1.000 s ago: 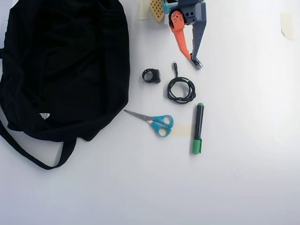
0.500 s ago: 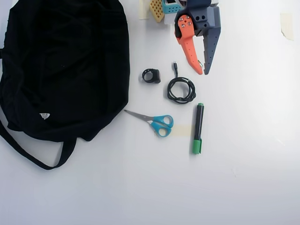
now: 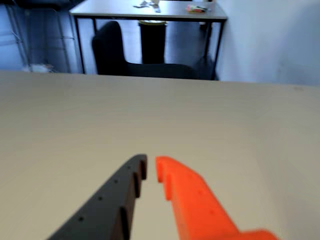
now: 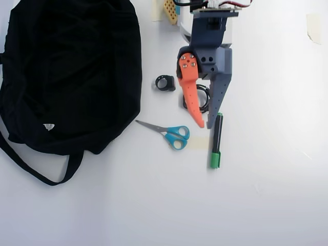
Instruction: Put the cable into the black bag
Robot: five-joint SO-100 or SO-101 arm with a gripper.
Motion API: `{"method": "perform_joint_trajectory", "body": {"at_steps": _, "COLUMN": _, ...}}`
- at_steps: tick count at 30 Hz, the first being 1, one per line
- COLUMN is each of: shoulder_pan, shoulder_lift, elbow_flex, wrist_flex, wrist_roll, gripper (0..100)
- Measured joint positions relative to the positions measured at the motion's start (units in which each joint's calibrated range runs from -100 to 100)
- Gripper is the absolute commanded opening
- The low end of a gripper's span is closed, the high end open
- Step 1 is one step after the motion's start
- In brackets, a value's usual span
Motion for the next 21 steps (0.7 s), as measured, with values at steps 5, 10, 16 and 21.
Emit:
{"method": "perform_joint_trajectory", "body": {"at_steps": 5, "shoulder_pan": 0.2, "shoulder_lift": 7.2, "elbow_flex": -6.6, "wrist_flex": -0.3, "wrist_roll": 0.6, "gripper": 2}}
{"method": "perform_joint_trajectory", "body": {"at_steps": 10, "shoulder_pan": 1.9, "shoulder_lift": 9.5, "elbow_flex": -8.3, "wrist_flex": -0.3, "wrist_roll": 0.6, "gripper": 2}}
{"method": "perform_joint_trajectory", "body": {"at_steps": 16, "shoulder_pan": 1.7, "shoulder_lift": 9.5, "elbow_flex": -8.4, "wrist_flex": -0.3, "wrist_roll": 0.8, "gripper": 3}}
{"method": "perform_joint_trajectory", "body": {"at_steps": 21, "shoulder_pan": 1.5, "shoulder_lift": 9.5, "elbow_flex": -8.4, "wrist_flex": -0.2, "wrist_roll": 0.9, "gripper": 2}}
